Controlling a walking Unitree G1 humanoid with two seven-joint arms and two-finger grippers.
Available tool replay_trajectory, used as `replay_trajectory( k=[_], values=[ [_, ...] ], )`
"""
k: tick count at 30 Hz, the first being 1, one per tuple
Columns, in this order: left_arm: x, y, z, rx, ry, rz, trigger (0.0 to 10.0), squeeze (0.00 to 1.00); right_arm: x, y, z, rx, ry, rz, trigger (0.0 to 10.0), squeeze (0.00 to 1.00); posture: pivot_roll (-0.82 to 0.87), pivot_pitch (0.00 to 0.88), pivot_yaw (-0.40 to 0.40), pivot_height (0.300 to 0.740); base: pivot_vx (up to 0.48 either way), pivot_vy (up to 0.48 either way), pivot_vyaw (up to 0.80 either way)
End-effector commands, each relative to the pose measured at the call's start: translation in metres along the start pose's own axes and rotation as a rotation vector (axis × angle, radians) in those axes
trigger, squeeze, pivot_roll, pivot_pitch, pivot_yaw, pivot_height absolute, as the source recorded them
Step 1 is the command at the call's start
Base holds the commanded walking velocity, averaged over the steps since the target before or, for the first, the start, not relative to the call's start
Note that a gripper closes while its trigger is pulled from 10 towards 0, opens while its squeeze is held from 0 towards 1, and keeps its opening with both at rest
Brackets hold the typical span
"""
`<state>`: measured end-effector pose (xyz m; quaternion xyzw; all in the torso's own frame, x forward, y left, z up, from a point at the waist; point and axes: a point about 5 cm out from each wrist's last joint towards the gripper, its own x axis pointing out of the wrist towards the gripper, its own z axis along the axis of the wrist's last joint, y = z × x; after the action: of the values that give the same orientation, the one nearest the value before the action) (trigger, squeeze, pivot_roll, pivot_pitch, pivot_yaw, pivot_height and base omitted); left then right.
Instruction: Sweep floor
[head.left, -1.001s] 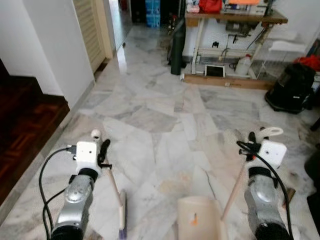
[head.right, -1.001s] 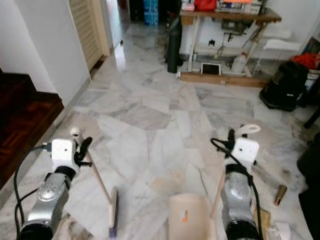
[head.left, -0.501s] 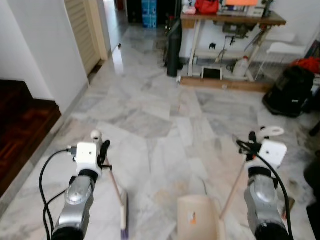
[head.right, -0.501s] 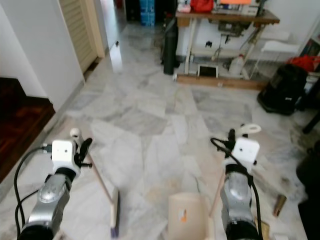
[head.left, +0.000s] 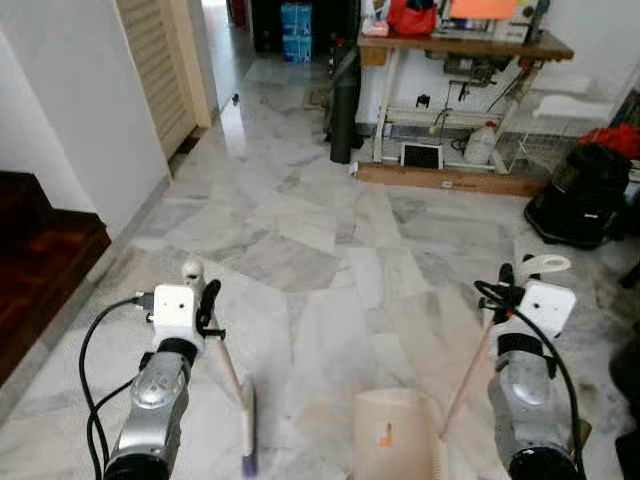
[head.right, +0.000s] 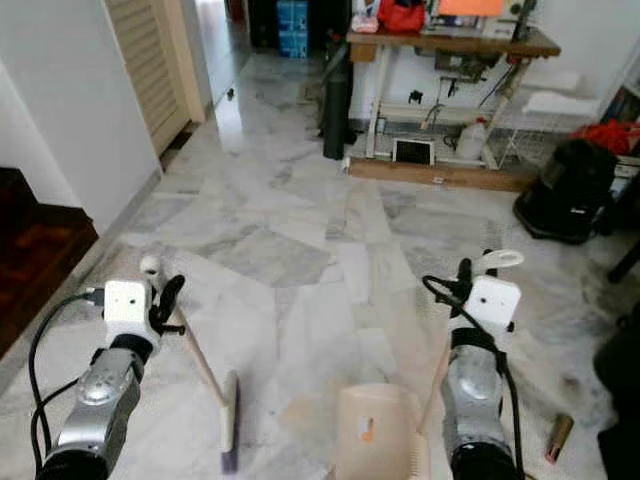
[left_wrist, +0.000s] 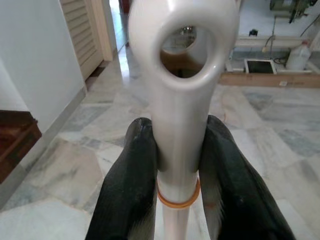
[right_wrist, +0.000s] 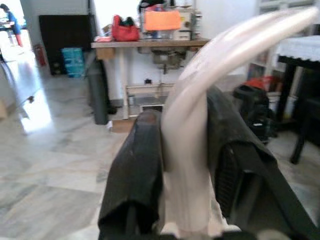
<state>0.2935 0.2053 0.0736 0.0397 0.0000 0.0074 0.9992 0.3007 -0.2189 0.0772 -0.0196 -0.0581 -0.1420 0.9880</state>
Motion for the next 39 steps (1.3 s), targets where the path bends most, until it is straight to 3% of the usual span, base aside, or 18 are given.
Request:
replay_trajectory(
  k=[1,12,39],
  values=[
    [0.0059,-0.0023,0.0143,0.025,-0.058,-0.011,10.0,0.0,0.0028,-0.0069,0.0076,0.016,-0.037,-0.028,10.0,0.0,0.0,0.0,0.005,0.74,0.0,0.0,0.0],
    [0.0071,-0.0039,0.0143,0.019,-0.052,-0.022,10.0,0.0,0.0018,-0.0075,0.0073,0.021,-0.032,-0.031,10.0,0.0,0.0,0.0,0.01,0.74,0.0,0.0,0.0],
    [0.005,-0.0045,0.0141,0.023,-0.057,-0.017,10.0,0.0,0.0036,-0.006,0.0083,0.015,-0.022,-0.011,10.0,0.0,0.0,0.0,0.003,0.74,0.0,-0.031,-0.78]
  ],
)
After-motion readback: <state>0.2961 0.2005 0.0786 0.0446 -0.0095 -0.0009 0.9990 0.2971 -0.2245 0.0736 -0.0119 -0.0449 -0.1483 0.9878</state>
